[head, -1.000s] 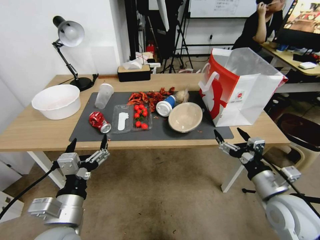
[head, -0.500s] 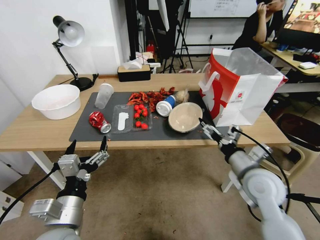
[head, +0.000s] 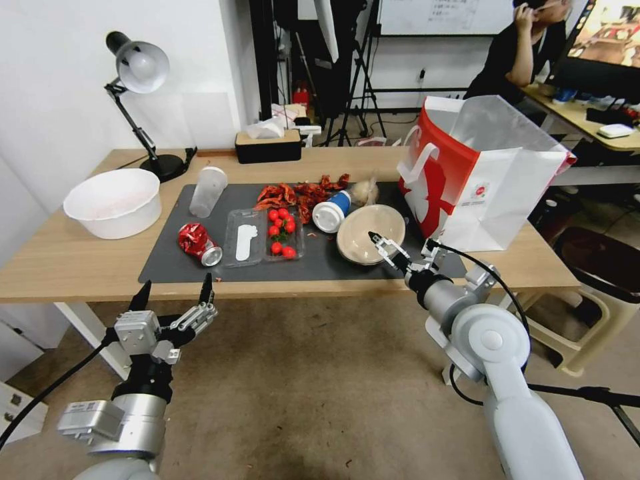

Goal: Pick up the trash from the table and place it into the takeout bag.

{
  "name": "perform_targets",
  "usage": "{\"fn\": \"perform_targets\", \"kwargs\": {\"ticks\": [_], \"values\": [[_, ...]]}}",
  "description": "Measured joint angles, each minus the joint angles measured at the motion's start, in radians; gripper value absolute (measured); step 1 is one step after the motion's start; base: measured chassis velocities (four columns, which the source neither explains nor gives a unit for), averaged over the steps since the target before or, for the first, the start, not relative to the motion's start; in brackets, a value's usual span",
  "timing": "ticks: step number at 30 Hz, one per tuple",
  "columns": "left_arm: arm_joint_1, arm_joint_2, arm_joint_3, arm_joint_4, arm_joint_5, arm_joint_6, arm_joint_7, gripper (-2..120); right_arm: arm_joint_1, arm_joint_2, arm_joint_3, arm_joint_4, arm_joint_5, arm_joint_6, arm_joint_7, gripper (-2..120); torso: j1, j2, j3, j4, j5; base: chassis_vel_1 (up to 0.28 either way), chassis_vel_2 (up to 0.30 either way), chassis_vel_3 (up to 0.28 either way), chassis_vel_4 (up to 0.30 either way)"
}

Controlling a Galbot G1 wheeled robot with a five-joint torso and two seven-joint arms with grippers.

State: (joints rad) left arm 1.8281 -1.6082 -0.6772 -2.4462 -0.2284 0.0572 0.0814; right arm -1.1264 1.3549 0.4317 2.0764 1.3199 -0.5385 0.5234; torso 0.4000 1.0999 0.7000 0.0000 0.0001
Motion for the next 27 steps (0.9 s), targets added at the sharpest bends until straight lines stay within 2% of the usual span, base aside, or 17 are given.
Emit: {"fn": "perform_targets", "kwargs": {"ticks": [1,4,7,9,10,13,14,15,19,20,21,22,24,25,27], "values": [[0.0,0.0,0.0,0.0,0.0,0.0,0.0,100,0.0,0.0,0.0,0.0,0.0,0.0,0.0,89,0.0,0.0,0.0,0.0,0.0,0.0,0.0,0.0,0.0],[0.001,0.0,-0.001,-0.006,-0.008,0.003,0.0,100,0.004,0.006,-0.006,-0.013,0.005,-0.008,0.004,76,0.0,0.0,0.0,0.0,-0.0001,0.0,0.0,0.0,0.0],[0.005,0.0,0.0,-0.011,-0.013,0.007,0.0,100,0.003,0.008,-0.008,-0.015,0.005,-0.011,0.006,69,0.0,0.0,0.0,-0.0001,-0.0001,0.0,0.0,0.0,0.0],[0.015,0.0,0.0,-0.027,-0.017,0.013,-0.003,100,0.002,0.011,-0.012,-0.02,-0.006,-0.018,0.011,55,0.0,0.0,0.0,0.0,0.0,0.0,0.0,0.0,0.0],[0.015,0.0,0.0,-0.027,-0.017,0.013,-0.003,100,0.002,0.011,-0.012,-0.02,-0.006,-0.018,0.011,55,0.0,0.0,0.0,0.0,0.0,0.0,0.0,0.0,0.0],[0.021,0.0,0.002,-0.026,-0.017,0.005,-0.004,100,-0.001,0.011,-0.009,-0.034,-0.013,-0.019,0.013,41,0.0,0.0,0.0,0.0,0.0,0.0,0.0,0.0,0.0],[0.021,0.0,0.002,-0.026,-0.017,0.005,-0.004,100,-0.001,0.011,-0.009,-0.034,-0.013,-0.019,0.013,41,0.0,0.0,0.0,0.0,0.0,0.0,0.0,0.0,0.0],[0.024,0.0,0.003,-0.025,-0.016,0.002,-0.005,100,-0.002,0.01,-0.006,-0.036,-0.013,-0.018,0.013,37,0.0,0.0,0.0,0.0001,-0.0001,0.0,0.0,0.0,0.0],[0.029,0.0,0.003,-0.025,-0.016,-0.004,-0.007,100,-0.002,0.01,-0.006,-0.036,-0.013,-0.018,0.013,37,0.0,0.0,0.0,0.0001,-0.0001,0.0,0.0,0.0,0.0],[0.03,0.0,0.004,-0.024,-0.016,-0.005,-0.007,100,-0.006,0.009,-0.001,-0.039,-0.011,-0.017,0.013,21,0.0,0.0,0.0,0.0,0.0,0.0,0.0,0.0,0.0],[0.03,0.0,0.004,-0.024,-0.016,-0.005,-0.007,100,-0.006,0.009,-0.001,-0.039,-0.011,-0.017,0.013,21,0.0,0.0,0.0,0.0,0.0,0.0,0.0,0.0,0.0],[0.031,0.0,0.004,-0.024,-0.015,-0.006,-0.008,100,-0.007,0.009,0.001,-0.039,-0.011,-0.017,0.013,14,0.0,0.0,0.0,0.0,-0.0001,0.0,0.0,0.0,0.0],[0.032,0.0,0.004,-0.024,-0.015,-0.007,-0.008,100,-0.008,0.008,0.001,-0.04,-0.011,-0.016,0.012,13,0.0,0.0,0.0,0.0,-0.0001,0.0,0.0,0.0,0.0],[0.032,0.0,0.004,-0.024,-0.015,-0.008,-0.008,100,-0.008,0.008,0.002,-0.04,-0.011,-0.016,0.012,3,0.0,0.0,0.0,0.0,-0.0001,0.0,0.0,0.0,0.0],[0.032,0.0,0.004,-0.025,-0.011,-0.009,-0.009,100,-0.012,0.005,0.008,-0.04,-0.007,-0.014,0.005,0,0.0,0.0,0.0,0.0001,-0.0001,0.0,0.0,0.0,0.0]]}}
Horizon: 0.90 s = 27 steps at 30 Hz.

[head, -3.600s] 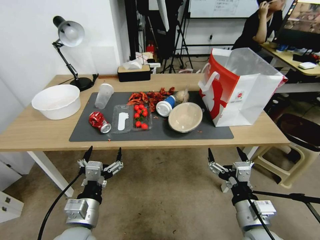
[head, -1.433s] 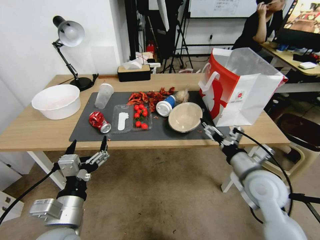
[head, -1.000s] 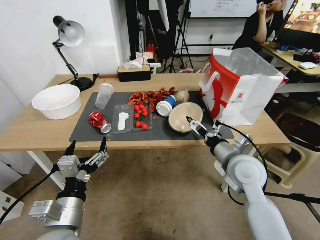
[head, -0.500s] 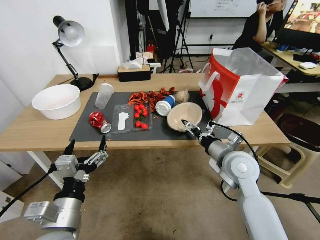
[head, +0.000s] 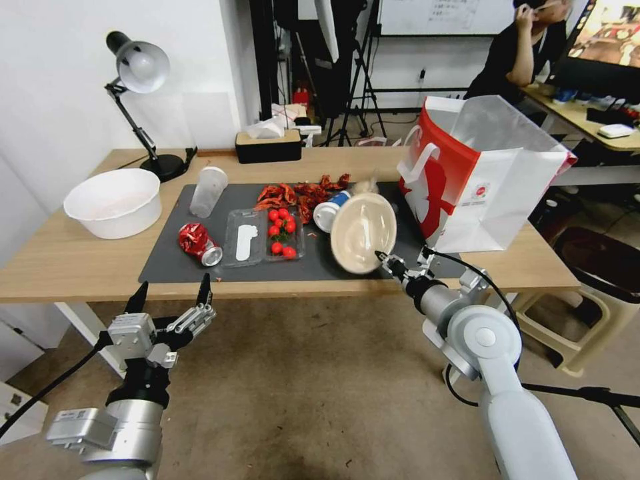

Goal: Pick up the trash from the table and place it into the takeout bag.

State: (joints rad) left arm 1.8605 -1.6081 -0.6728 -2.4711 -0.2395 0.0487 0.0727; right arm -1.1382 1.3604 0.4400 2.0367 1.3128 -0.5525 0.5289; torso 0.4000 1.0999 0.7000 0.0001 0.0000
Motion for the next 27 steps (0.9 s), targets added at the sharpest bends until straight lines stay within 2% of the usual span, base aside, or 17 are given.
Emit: {"fn": "perform_targets", "kwargs": {"ticks": [7,13,18,20,21,22,24,27], "values": [[0.003,0.0,0.0,-0.009,0.006,-0.003,-0.005,100,-0.012,-0.015,0.016,0.019,-0.001,0.006,-0.028,0,0.0,0.0,0.0,-0.0001,0.0001,0.0,0.0,0.0,0.0],[0.006,0.0,0.0,-0.016,0.008,-0.008,-0.007,100,-0.079,-0.078,0.048,0.158,-0.211,0.028,-0.184,0,0.0,0.0,0.0,-0.0003,0.0001,0.0,0.0,0.0,0.0],[0.006,0.0,0.0,-0.017,0.008,-0.008,-0.006,100,-0.081,-0.113,0.063,0.2,-0.32,0.059,-0.272,0,0.0,0.0,0.0,-0.0002,0.0,0.0,0.0,0.0,0.0],[0.007,0.0,0.0,-0.019,0.008,-0.009,-0.006,100,-0.05,-0.154,0.084,0.224,-0.433,0.117,-0.345,0,0.0,0.0,0.0,-0.0002,0.0,0.0,0.0,0.0,0.0],[0.007,0.0,0.0,-0.019,0.008,-0.009,-0.006,100,-0.05,-0.154,0.084,0.224,-0.433,0.117,-0.345,0,0.0,0.0,0.0,-0.0002,0.0,0.0,0.0,0.0,0.0],[0.008,0.0,-0.001,-0.02,0.008,-0.009,-0.003,100,-0.013,-0.183,0.1,0.226,-0.479,0.157,-0.364,0,0.0,0.0,0.0,0.0,0.0001,0.0,0.0,0.0,0.0],[0.009,0.0,-0.002,-0.023,0.008,-0.009,0.003,100,0.099,-0.246,0.135,0.171,-0.531,0.231,-0.366,0,0.0,0.0,0.0,-0.0001,0.0001,0.0,0.0,0.0,0.0],[0.009,0.0,-0.001,-0.023,0.008,-0.009,0.004,100,0.181,-0.286,0.142,0.1,-0.561,0.258,-0.344,0,0.0,0.0,0.0,-0.0001,0.0003,0.0,0.0,0.0,0.0]]}}
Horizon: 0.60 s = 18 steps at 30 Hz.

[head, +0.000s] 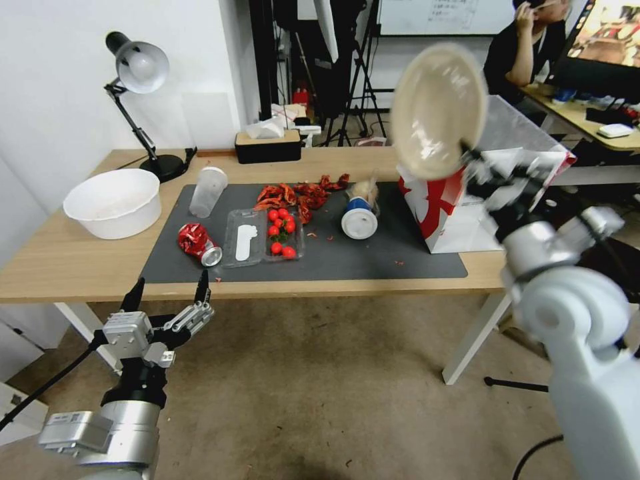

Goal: Pick up the trash from the table and place it into the takeout bag.

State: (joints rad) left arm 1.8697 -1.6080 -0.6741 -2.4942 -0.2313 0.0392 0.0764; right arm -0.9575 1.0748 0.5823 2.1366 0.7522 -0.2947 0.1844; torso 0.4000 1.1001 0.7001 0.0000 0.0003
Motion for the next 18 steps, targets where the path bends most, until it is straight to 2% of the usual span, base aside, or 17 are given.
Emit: {"fn": "perform_targets", "kwargs": {"ticks": [6,13,16,18], "values": [[0.001,0.0,-0.002,0.0,-0.002,-0.004,0.0,100,0.201,-0.082,0.009,-0.22,-0.152,0.024,0.01,0,0.0,0.0,0.0,0.0001,-0.0003,0.0,0.0,0.0,0.0],[-0.001,0.0,-0.001,0.007,-0.007,-0.019,0.006,100,0.226,-0.096,0.006,-0.29,-0.155,-0.042,0.012,0,0.0,0.0,0.0,-0.0001,0.0,0.0,0.0,0.0,0.0],[0.0,0.0,-0.001,0.008,-0.009,-0.019,0.007,100,0.222,-0.095,0.004,-0.294,-0.15,-0.061,0.014,4,0.0,0.0,0.0,0.0,-0.0002,0.0,0.0,0.0,0.0],[0.0,0.0,-0.001,0.008,-0.009,-0.019,0.009,100,0.219,-0.094,0.004,-0.299,-0.145,-0.07,0.013,15,0.0,0.0,0.0,0.0,-0.0002,0.0,0.0,0.0,0.0]]}}
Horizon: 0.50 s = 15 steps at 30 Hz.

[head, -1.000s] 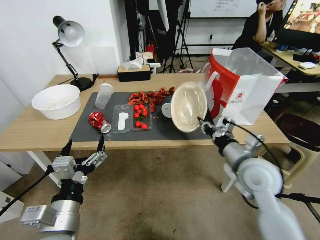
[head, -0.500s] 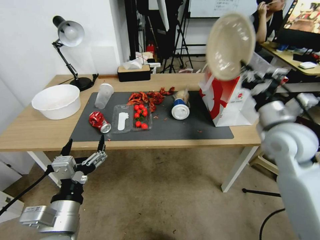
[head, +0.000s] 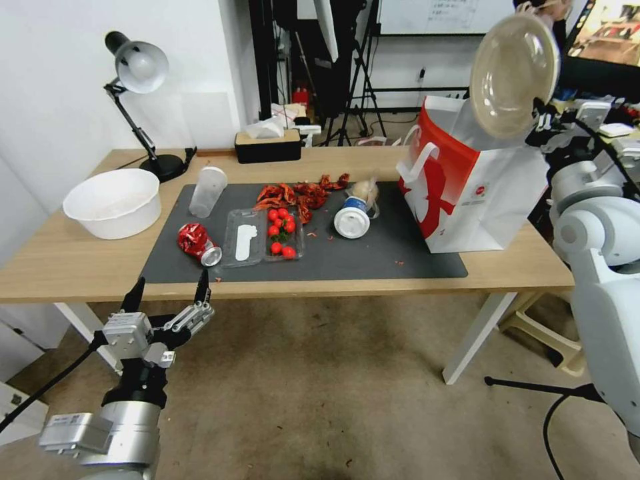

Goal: Pick up the trash from the table and place it into the takeout bag.

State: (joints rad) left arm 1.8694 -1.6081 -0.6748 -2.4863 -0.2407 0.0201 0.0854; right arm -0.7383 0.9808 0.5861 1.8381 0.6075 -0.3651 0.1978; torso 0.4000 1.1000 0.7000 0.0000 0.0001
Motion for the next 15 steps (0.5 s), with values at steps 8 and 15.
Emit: {"fn": "perform_targets", "kwargs": {"ticks": [8,15], "values": [[-0.001,0.0,-0.002,0.001,0.0,0.0,0.0,100,-0.005,0.001,-0.001,-0.004,0.005,-0.005,-0.008,43,0.0,0.0,0.0,0.0001,-0.0002,0.0,0.0,0.0,0.0],[-0.001,0.0,-0.002,0.001,0.0,0.002,0.002,100,-0.032,0.003,-0.001,0.041,0.037,-0.001,-0.012,68,0.0,0.0,0.0,0.0,-0.0002,0.0,0.0,0.0,0.0]]}}
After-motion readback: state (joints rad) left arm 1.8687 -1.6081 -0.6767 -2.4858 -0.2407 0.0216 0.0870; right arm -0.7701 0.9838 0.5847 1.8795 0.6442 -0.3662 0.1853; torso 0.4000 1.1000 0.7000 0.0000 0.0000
